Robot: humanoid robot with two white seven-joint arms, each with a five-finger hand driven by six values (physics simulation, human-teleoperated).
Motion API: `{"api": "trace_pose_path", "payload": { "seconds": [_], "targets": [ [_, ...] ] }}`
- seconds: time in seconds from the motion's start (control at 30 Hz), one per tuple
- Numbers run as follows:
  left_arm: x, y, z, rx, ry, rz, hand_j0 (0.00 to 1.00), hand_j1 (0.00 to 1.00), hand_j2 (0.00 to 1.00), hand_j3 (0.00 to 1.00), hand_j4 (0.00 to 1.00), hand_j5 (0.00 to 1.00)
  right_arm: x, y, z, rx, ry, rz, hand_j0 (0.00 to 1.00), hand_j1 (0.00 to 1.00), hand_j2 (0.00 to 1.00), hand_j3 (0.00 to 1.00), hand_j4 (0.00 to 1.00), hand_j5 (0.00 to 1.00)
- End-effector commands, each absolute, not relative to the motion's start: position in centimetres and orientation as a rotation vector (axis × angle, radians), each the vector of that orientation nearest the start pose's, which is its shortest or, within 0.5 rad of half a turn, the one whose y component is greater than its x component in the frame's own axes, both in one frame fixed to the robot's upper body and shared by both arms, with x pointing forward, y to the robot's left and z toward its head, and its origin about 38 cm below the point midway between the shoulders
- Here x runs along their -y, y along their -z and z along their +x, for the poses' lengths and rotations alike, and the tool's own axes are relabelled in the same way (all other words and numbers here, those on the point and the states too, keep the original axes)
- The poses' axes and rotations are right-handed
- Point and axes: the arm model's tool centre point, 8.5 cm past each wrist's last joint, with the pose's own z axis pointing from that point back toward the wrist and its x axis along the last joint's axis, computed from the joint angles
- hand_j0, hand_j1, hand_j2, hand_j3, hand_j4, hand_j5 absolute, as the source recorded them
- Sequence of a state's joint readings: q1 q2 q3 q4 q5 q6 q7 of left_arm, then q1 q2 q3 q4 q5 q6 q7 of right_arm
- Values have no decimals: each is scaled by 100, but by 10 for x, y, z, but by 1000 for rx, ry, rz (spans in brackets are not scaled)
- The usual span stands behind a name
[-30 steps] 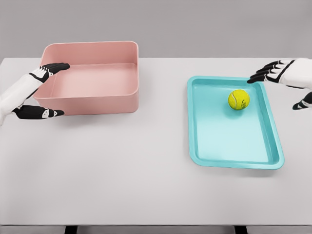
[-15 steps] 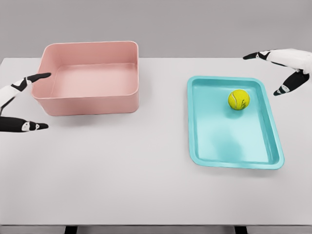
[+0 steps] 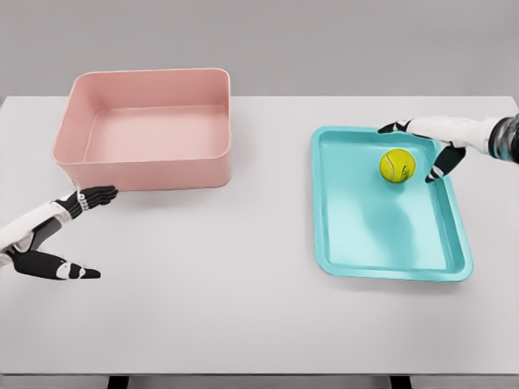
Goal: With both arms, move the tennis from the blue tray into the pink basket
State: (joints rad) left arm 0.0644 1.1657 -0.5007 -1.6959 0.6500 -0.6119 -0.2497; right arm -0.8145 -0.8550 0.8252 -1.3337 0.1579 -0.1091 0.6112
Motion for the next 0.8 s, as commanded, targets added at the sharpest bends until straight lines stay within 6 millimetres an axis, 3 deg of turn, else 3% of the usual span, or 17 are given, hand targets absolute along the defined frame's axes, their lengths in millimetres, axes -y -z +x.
{"api": "trace_pose_path", "payload": {
  "seconds": [0.0, 0.77],
  "targets": [
    [-382, -153, 289, 1557, 947, -317, 100, 100, 100, 100, 100, 100, 340, -201, 478, 1037, -1680, -380, 100, 100, 100, 100, 100, 100],
    [-378, -163, 288, 1562, 969, -336, 100, 100, 100, 100, 100, 100, 339, -180, 492, 1034, -1657, -335, 100, 100, 100, 100, 100, 100]
  ]
}}
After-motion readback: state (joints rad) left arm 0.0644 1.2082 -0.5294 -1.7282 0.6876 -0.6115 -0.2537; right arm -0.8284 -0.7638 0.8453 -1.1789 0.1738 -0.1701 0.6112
